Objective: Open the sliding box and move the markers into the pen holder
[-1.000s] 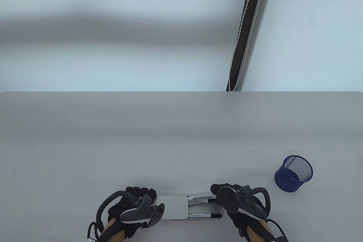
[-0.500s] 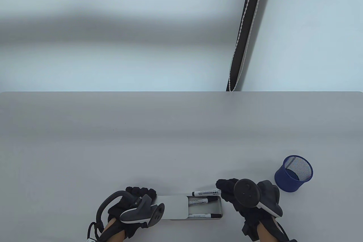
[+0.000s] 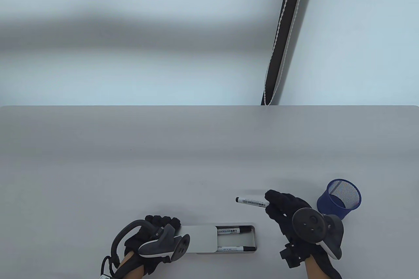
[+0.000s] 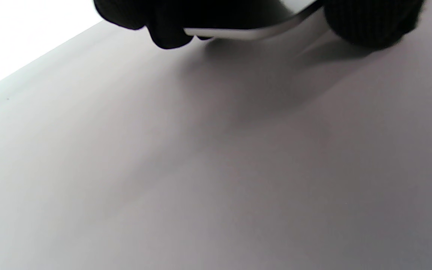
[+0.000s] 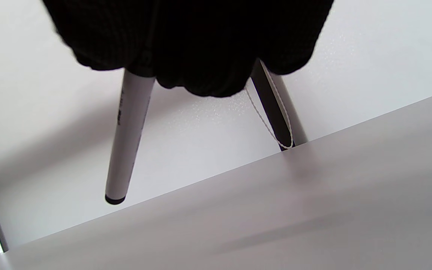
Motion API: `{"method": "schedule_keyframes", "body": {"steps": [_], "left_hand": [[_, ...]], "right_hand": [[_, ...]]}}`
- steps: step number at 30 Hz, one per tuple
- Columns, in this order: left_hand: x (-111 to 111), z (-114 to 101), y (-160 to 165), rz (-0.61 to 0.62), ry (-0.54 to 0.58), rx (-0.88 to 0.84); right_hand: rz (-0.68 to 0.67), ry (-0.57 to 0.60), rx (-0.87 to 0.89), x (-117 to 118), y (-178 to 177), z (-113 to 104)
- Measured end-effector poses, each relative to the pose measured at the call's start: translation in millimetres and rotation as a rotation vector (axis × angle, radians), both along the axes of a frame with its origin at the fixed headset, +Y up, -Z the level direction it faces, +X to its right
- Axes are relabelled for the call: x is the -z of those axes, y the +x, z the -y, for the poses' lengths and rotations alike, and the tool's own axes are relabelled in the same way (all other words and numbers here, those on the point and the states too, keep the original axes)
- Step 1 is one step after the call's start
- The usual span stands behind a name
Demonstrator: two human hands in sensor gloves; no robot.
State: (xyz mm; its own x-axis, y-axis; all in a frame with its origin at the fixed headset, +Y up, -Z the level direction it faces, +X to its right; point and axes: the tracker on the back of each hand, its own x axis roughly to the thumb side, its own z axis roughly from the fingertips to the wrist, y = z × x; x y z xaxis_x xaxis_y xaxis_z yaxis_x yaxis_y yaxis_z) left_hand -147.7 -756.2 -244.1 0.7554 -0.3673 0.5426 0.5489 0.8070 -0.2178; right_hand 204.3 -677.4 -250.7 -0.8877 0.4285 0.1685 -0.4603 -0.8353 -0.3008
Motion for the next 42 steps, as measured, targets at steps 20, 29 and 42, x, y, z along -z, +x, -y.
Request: {"method": "schedule_keyframes", "body": {"steps": [20,29,42], "left_hand": [[-0.1,-0.2,-0.5,0.002,-0.001,0.003],[0.5,0.1,0.3,0.003,-0.001,0.002],[-0.1,-0.1,0.2,0.001,0.001,0.003]], "right_hand": [[0.343,0.258,0.092,-23.7,39.9,-31.1],[0.504,0.31,-0.008,-29.1,50.0,-32.8],[0.661,0.28,-0.121,-25.9,68.1,-20.5]]}}
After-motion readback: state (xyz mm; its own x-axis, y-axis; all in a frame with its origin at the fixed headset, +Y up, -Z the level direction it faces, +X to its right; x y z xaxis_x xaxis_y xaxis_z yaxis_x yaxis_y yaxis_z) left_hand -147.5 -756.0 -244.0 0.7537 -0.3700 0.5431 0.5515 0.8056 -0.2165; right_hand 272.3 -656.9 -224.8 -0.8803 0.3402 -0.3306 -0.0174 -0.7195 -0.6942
